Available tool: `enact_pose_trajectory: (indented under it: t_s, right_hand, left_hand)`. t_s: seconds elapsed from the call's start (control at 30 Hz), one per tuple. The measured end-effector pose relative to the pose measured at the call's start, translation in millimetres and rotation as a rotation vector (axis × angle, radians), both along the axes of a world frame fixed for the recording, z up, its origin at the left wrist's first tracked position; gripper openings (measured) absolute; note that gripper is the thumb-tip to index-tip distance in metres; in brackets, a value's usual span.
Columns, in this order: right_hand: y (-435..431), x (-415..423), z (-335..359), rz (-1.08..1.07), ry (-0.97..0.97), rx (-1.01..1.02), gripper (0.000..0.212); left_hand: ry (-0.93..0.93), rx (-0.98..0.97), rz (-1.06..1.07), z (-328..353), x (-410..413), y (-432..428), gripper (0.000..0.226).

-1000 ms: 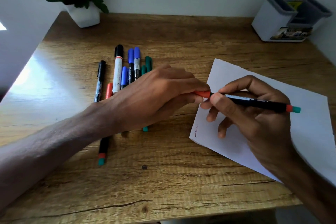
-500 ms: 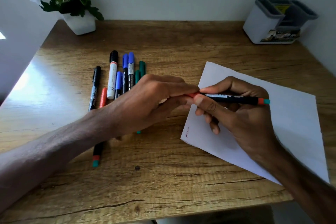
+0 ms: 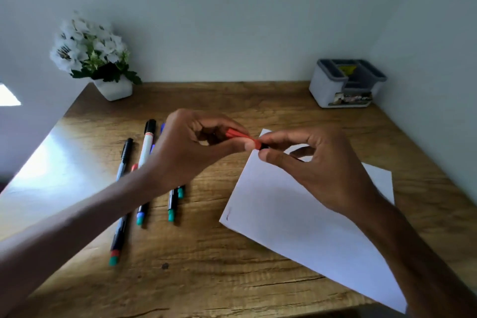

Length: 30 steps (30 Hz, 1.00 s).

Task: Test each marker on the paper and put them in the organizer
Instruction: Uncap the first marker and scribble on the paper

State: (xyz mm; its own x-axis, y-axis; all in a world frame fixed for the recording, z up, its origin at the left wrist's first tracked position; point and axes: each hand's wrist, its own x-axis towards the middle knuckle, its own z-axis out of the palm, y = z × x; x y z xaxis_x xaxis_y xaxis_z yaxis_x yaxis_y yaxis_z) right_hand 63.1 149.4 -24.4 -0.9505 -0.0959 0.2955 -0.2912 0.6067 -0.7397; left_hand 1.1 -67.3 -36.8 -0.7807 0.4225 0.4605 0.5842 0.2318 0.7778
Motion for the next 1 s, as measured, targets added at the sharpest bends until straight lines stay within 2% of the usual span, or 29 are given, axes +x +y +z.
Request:
enact_pose_trajectory:
  t_s: [0.1,0.2,0.3,0.4,0.47,0.63,0.73,1.0]
  right_hand:
    - [6,-8,7,-0.02,0.055,0.079,0.016]
    - [25,-26,4,-0.129,0.08,0.022,0.013]
    - [46,-49,0,-0.264,0.126,-0.039,0.026]
    - [63,-68,2,-0.334,0.217,-0.107,0.052]
    - [74,-80,10,-0.368,0.309,-0.127,0.061]
    - [103,-115,33,-0.525,0.572,-0.11,0.031]
    - [123,-138,34,-0.558,0.643,-0.107,0.024]
    - [136,-157,1,-0.553,0.586,-0.002,0.02]
  left_hand:
    - [-0.041,0.023,-0.006,10,-7,23,0.019]
    - [-0.089,0.003,0.019,12,-25,41,0.019]
    - [0.098,-0.306,0.0,4,-47,50,0.011]
    - [0.147,-0.571,-0.074,-8,-60,56,0.025]
    - [0.154,-0.669,-0.098,-16,-66,58,0.032]
    - [0.161,-0.752,-0.119,-25,-73,60,0.035]
    - [0.161,-0.764,-0.116,-27,-74,60,0.034]
    - [0.162,-0.739,-0.141,-29,-73,60,0.031]
